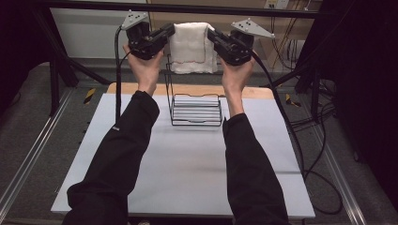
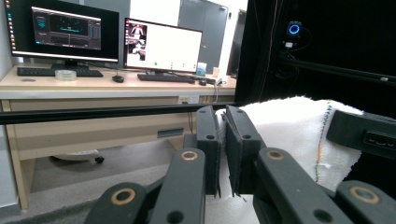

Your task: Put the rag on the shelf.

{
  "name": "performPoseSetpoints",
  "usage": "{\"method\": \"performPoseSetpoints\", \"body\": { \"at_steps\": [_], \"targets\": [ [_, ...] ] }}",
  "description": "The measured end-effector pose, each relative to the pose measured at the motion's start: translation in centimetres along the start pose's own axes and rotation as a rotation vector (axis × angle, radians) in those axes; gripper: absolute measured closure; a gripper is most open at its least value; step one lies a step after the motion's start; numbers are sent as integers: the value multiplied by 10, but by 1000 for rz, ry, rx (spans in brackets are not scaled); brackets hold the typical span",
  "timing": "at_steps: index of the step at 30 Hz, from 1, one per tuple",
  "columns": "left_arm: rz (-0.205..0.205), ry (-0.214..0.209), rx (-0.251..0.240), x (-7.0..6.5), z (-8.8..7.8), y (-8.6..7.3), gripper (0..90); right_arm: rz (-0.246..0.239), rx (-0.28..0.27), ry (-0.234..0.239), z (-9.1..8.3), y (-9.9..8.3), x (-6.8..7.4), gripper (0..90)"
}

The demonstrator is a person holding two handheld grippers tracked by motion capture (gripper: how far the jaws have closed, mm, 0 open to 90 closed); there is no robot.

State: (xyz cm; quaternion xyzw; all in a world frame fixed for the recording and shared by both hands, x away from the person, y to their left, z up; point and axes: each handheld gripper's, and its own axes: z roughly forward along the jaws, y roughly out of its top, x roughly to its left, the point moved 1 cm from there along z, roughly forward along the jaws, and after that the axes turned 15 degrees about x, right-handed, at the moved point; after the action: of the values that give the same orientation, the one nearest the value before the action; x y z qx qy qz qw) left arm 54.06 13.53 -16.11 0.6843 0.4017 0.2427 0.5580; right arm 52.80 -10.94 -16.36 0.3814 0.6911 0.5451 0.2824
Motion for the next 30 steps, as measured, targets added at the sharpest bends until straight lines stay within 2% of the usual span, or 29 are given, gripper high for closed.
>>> {"method": "performPoseSetpoints", "body": {
  "at_steps": [13,30],
  "targets": [
    [12,0,35,3,8,-12,839,11,35,7,8,-14,-6,815],
    [30,-17,81,1,8,-30,839,7,67,7,4,-32,-6,814]
  ]
}}
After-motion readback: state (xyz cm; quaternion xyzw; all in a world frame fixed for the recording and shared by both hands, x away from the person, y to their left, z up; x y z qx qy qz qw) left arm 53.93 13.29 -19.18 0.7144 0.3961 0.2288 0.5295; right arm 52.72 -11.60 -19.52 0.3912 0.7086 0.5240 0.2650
